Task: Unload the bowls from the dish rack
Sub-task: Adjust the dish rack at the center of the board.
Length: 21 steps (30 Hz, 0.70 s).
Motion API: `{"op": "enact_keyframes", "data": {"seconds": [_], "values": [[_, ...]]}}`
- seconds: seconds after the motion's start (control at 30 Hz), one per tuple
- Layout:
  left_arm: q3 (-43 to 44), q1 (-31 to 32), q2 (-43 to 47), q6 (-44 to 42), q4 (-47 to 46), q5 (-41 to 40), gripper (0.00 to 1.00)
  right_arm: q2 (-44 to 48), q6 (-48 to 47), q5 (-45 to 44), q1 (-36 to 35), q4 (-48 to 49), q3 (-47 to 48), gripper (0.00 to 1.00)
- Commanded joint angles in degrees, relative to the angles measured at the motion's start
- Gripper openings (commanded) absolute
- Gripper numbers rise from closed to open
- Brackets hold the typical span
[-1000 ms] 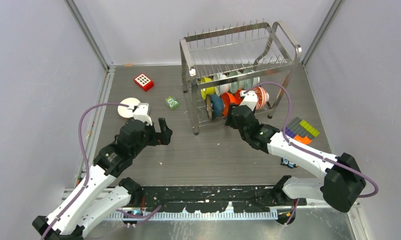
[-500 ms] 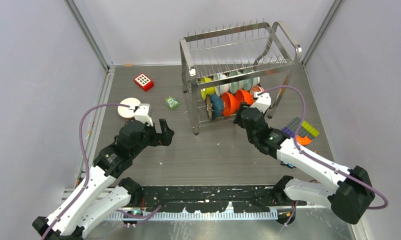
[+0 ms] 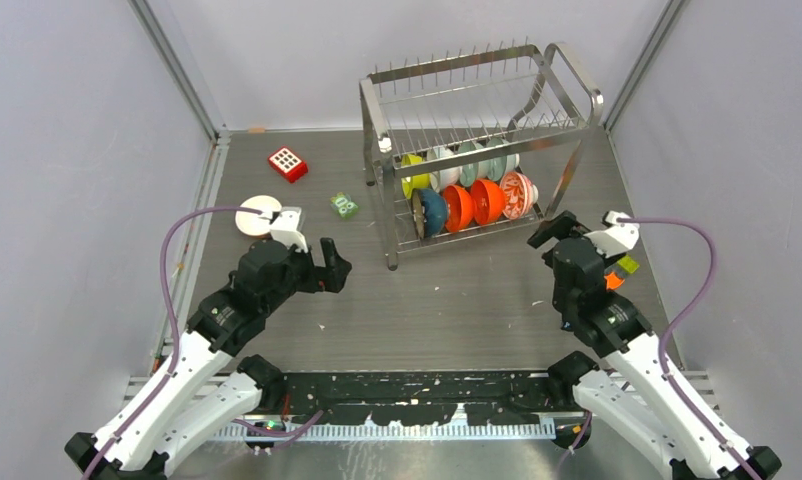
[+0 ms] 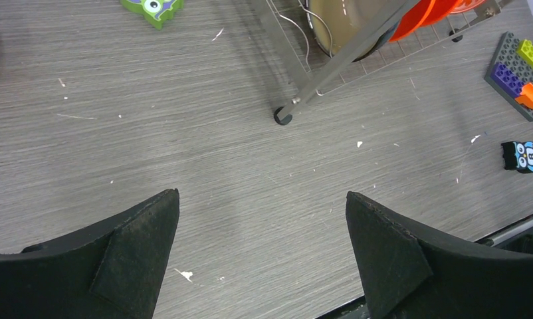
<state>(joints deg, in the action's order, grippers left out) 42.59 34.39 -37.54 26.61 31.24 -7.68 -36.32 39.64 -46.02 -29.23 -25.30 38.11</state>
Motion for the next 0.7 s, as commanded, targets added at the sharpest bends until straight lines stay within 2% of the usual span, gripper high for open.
{"op": "enact_keyframes", "data": {"seconds": [0.0,0.1,0.23,0.33,0.67], "values": [[-0.27,0.15,-0.04,0.2,-3.34,2.04,0.97,0.48,0.68,-5.1,1.89,7.97,-1.54,0.91],[-0.23,0.15,-0.08,0.36,-3.26,2.49,0.96,-2.82,-5.8,-4.84,3.38,22.06,-3.75,0.91],[-0.16,0.1,0.4,-0.08,-3.3,1.83,0.96,-12.58,-7.6,1.09,10.19,29.91,-1.09,0.9],[-0.12,0.09,0.96,-0.17,-2.87,1.43,0.96,-16.61,-8.82,2.62,12.58,33.66,0.24,0.9],[-0.23,0.13,0.6,-0.24,-2.94,1.7,0.96,-29.81,-13.02,4.81,17.89,36.56,8.86,0.93]]}}
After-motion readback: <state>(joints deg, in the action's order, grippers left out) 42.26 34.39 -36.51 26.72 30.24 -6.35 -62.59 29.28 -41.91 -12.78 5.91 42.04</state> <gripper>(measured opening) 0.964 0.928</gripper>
